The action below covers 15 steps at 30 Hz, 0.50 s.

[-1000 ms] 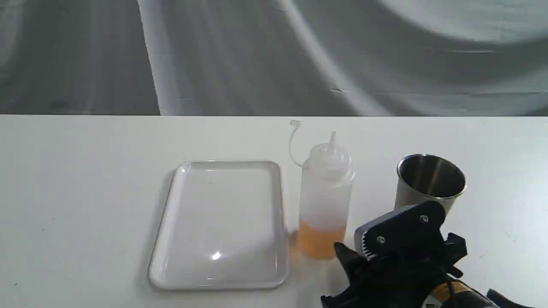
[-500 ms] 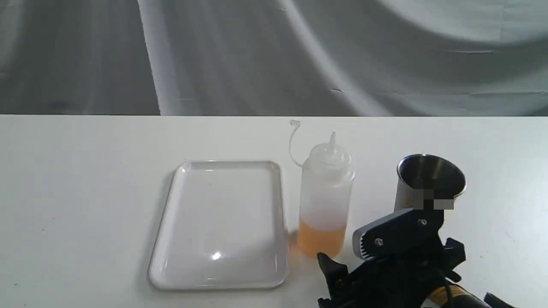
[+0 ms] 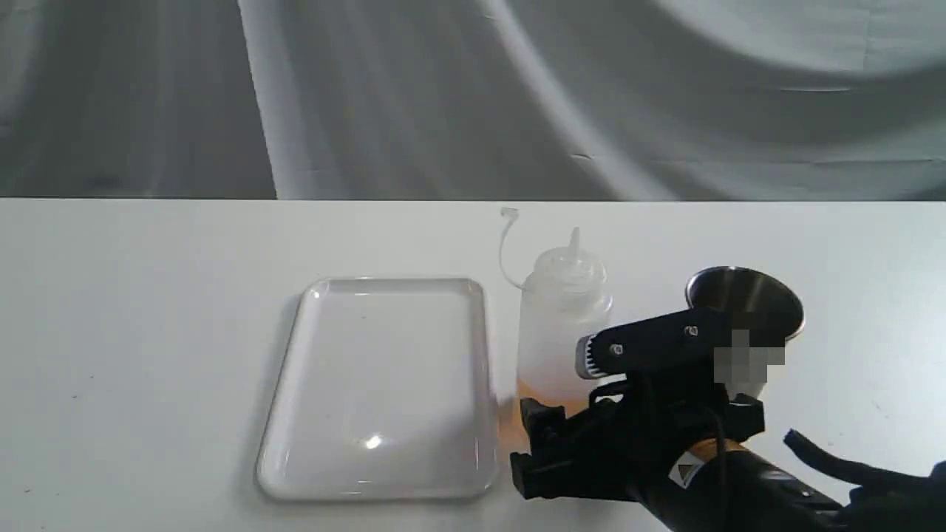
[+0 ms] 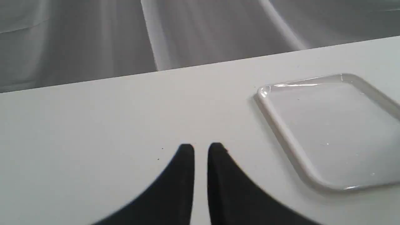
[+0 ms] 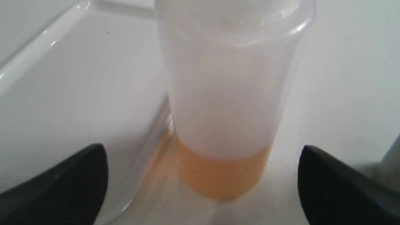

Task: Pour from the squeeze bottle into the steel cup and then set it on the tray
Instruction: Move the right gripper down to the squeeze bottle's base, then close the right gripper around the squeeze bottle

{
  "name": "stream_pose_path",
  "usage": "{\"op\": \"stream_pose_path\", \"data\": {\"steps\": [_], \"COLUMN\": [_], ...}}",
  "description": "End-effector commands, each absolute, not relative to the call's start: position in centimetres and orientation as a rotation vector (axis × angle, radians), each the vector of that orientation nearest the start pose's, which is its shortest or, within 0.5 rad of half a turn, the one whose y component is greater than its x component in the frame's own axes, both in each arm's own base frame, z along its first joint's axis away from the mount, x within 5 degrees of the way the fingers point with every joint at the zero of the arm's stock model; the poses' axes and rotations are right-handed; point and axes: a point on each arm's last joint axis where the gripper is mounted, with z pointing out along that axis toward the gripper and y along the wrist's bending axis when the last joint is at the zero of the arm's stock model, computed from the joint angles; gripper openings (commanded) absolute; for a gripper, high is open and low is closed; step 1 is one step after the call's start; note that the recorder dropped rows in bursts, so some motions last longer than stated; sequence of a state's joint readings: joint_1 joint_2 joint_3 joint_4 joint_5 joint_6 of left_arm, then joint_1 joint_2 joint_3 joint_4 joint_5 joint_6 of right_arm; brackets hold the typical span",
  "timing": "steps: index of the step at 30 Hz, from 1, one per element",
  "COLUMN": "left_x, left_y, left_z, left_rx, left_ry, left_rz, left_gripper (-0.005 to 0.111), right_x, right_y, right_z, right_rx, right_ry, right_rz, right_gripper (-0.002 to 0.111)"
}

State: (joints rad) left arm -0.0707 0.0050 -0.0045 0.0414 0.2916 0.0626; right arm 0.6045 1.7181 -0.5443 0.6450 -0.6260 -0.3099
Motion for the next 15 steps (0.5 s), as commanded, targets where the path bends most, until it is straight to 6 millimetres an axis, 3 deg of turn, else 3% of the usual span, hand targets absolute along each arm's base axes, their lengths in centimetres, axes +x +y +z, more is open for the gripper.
{"op": "stream_pose_path", "data": {"steps": [1,15], "left_x": [5.46,5.46], "left_y": [-0.29,-0.29], "left_z": [18.74,18.74], "left_rx": [0.147,0.147], "left_ry": [1.762,1.762], "left_rz": [0.032,0.032], "left_gripper": [0.008,0.008], "right_x": [25.59,25.99], "right_y": [13.76,13.67], "right_z": [13.22,12.51], "right_rx": [-0.168,-0.174], "right_ry": [2.116,2.088], "right_rz": [0.108,0.070], "right_gripper": [0.081,0.081]}}
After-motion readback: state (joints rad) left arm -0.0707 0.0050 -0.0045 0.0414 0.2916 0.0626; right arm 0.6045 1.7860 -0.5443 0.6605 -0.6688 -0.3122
